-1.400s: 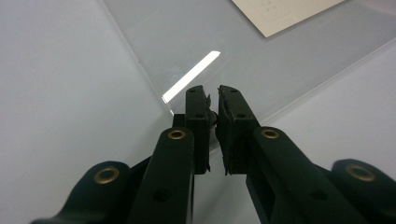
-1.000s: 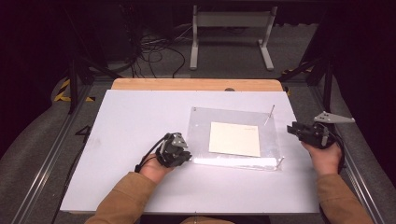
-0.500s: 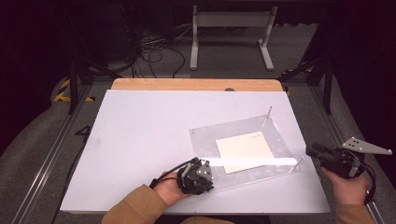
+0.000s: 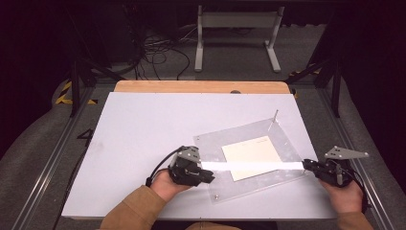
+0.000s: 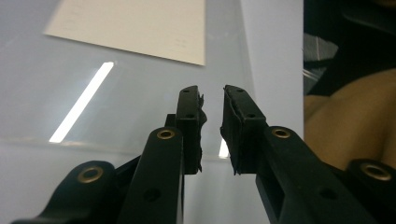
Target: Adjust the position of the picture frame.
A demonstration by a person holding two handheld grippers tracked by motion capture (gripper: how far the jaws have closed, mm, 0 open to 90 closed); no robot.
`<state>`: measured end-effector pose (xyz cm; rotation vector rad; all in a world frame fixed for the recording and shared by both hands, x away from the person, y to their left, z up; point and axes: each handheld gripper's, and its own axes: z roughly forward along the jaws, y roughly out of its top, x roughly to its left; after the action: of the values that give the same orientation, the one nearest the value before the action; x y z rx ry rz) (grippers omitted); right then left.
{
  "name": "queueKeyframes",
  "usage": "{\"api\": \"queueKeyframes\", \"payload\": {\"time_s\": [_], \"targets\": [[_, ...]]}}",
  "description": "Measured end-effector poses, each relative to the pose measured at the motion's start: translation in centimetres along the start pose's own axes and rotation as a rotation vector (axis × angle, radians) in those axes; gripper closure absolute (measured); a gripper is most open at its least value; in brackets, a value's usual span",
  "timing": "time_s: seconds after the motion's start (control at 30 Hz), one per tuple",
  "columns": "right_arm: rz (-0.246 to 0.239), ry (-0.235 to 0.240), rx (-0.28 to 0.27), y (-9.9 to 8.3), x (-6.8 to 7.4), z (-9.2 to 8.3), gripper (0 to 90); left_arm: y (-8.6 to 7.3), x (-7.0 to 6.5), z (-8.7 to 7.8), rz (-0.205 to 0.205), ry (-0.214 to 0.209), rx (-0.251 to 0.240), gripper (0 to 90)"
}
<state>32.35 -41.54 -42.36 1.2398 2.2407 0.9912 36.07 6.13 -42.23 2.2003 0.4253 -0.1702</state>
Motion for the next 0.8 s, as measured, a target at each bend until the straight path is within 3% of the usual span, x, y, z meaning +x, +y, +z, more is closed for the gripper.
{"api": "queueKeyframes", "payload": {"time_s": [0.07,0.1,0.23,0.4,0.5,0.53,0.6,0.7,0.8], "targets": [[-0.052,-0.059,0.02,0.9,0.4,0.5,84.2,-0.3,0.6,-1.0,-0.016,0.019,-0.023,77.0],[-0.061,-0.066,0.018,1.3,0.3,0.8,84.2,-0.4,0.9,-1.3,-0.018,0.03,-0.031,77.2],[-0.08,-0.07,0.007,3.3,-0.6,2.3,84.3,-0.8,2.0,-2.5,-0.06,0.079,-0.064,78.0],[-0.127,-0.082,0.003,7.4,-1.8,5.2,84.2,-1.5,3.4,-3.5,-0.12,0.167,-0.078,79.3],[-0.141,-0.082,0.003,10.2,-2.3,7.4,84.1,-2.0,4.3,-4.0,-0.144,0.244,-0.073,78.5],[-0.138,-0.075,0.006,10.9,-2.4,8.1,84.1,-2.2,4.6,-4.2,-0.133,0.276,-0.066,77.5],[-0.141,-0.048,0.012,12.1,-2.6,9.8,84.1,-2.5,5.3,-4.6,-0.157,0.307,-0.068,74.9],[-0.182,0.002,0.019,13.2,-2.8,12.2,83.6,-2.9,6.4,-5.4,-0.189,0.366,-0.081,71.7],[-0.196,-0.003,0.031,13.6,-2.7,13.9,83.2,-3.4,7.3,-6.3,-0.213,0.454,-0.093,67.8]]}}
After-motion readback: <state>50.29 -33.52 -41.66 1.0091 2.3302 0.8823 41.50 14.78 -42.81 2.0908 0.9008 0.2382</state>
